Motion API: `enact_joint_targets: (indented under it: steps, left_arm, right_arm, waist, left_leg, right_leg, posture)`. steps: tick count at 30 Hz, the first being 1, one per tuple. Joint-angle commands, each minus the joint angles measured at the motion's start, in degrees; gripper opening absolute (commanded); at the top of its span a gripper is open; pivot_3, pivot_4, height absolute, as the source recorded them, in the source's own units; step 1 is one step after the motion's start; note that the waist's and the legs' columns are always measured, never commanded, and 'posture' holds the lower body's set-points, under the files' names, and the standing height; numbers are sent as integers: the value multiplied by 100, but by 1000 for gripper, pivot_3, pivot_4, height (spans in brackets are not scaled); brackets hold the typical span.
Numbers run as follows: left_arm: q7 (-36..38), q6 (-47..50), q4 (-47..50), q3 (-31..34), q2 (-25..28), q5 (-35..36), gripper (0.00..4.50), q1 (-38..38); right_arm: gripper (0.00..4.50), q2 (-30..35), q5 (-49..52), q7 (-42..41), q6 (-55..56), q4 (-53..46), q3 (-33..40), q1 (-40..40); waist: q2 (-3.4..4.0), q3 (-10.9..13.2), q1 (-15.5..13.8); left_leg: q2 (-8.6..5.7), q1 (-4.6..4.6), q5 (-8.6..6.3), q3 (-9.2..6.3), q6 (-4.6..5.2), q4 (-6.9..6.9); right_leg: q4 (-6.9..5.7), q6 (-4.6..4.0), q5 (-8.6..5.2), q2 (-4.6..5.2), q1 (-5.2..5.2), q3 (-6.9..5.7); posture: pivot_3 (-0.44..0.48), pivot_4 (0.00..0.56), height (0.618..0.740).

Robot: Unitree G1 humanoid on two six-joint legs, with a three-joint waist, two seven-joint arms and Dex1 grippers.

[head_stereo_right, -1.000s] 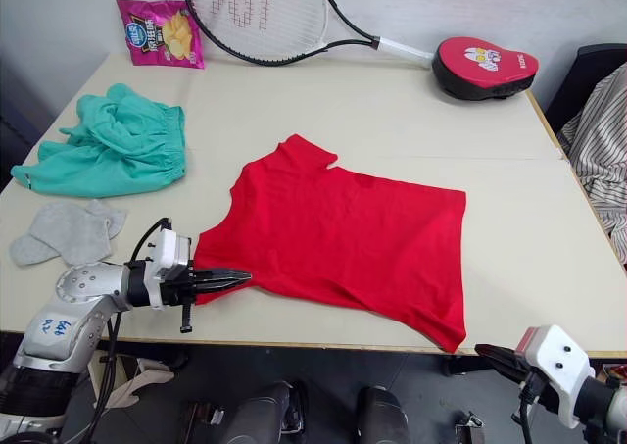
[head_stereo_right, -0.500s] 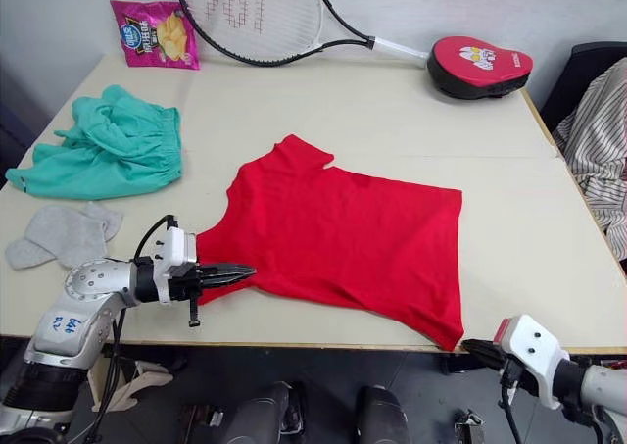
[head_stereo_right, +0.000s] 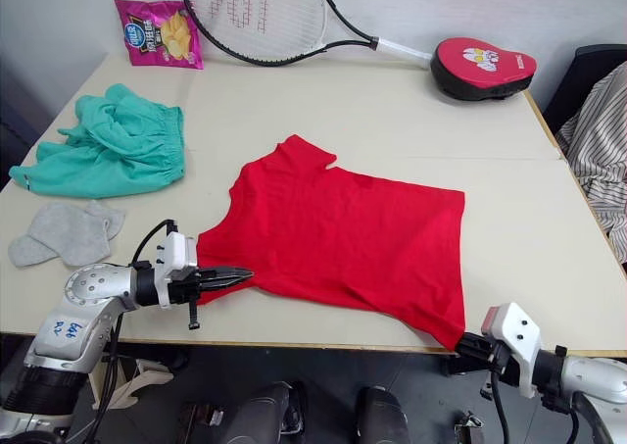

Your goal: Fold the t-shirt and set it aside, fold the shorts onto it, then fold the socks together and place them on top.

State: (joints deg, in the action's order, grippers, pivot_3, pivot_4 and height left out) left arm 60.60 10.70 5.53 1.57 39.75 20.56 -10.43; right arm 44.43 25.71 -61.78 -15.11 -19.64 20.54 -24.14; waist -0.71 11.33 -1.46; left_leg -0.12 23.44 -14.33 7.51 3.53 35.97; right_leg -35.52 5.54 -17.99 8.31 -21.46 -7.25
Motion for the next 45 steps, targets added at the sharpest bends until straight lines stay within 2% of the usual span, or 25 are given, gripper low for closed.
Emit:
enact_joint_targets:
  steps: [1,6,13,18,21,25,27,30,33,35,38,45]
  left_arm:
    - [34,-122,-27,112,67,-7,0,59]
    - [18,-202,-144,60,6,-51,0,48]
    - [19,-310,-327,-1,-59,-135,0,-47]
    - [48,-338,-343,152,38,-75,0,29]
    - [54,142,-237,590,111,453,0,55]
    - [-147,797,-231,1068,229,896,0,-84]
    - [-318,735,-273,993,152,717,0,-178]
    - [-492,467,-222,596,-29,287,0,-229]
    - [-553,154,-112,182,-182,-101,0,-109]
    - [-604,-14,-163,60,-224,-283,0,20]
    - [-792,-199,-238,68,-240,-494,0,297]
    - [-1470,-798,-887,459,-160,-974,0,572]
  right_arm:
    - [27,183,586,-19,-541,-470,464,-121]
    - [27,21,930,449,-883,-578,646,241]
    - [27,-257,324,1144,-528,95,492,943]
    - [27,-157,340,1001,-456,181,682,915]
    - [27,-40,786,773,-734,-378,773,822]
    - [27,-132,713,1012,-944,-1393,-168,901]
    - [27,-404,150,1447,-864,-1647,-1051,1117]
    - [27,-877,-791,2098,-634,-1502,-2129,1416]
    - [27,-1331,-1549,2711,-345,-1104,-2728,1546]
    - [27,-1477,-1793,2875,-42,-814,-2779,1480]
    - [27,-1418,-2032,3036,562,-285,-2456,1175]
    - [27,-1167,-1607,2806,2007,891,-981,323]
  waist:
    - [1,0,-2]
    - [1,0,10]
    - [3,1,6]
    - [4,2,1]
    - [6,4,15]
    - [7,4,75]
    - [6,4,76]
    - [8,5,52]
    - [7,4,20]
    - [6,3,17]
    - [4,2,22]
    - [-10,-32,-1]
  left_leg:
    - [-1,0,-1,0,2,0]
    - [-1,1,-3,-1,1,-4]
    - [-1,2,-3,5,-1,-7]
    - [-3,10,-4,5,0,-6]
    - [-2,10,-4,4,1,-7]
    - [5,5,-4,1,0,-6]
    - [6,3,-4,-2,-1,-6]
    - [-1,6,-5,6,-9,-9]
    - [-8,10,-7,11,-10,-14]
    - [-10,15,-9,17,-13,-17]
    - [-11,17,-9,27,-13,-27]
    - [-8,-21,-11,34,-9,-41]
  right_leg:
    - [0,0,0,1,0,0]
    - [6,0,0,1,-1,0]
    - [9,0,0,1,-5,0]
    - [10,0,0,1,-8,-2]
    - [9,1,0,0,-8,-2]
    - [4,1,0,-5,-7,-1]
    - [4,1,0,-5,-6,-2]
    - [6,0,-1,2,-15,5]
    - [15,1,0,5,-17,5]
    - [17,1,0,5,-23,7]
    - [20,2,0,3,-31,15]
    - [19,3,0,1,-5,30]
  posture:
    - [0,150,740]
    - [0,150,740]
    - [0,150,740]
    - [0,150,740]
    - [0,150,740]
    - [0,150,740]
    - [0,150,740]
    - [0,150,740]
    - [0,150,740]
    - [0,150,740]
    - [0,150,740]
    - [0,150,740]
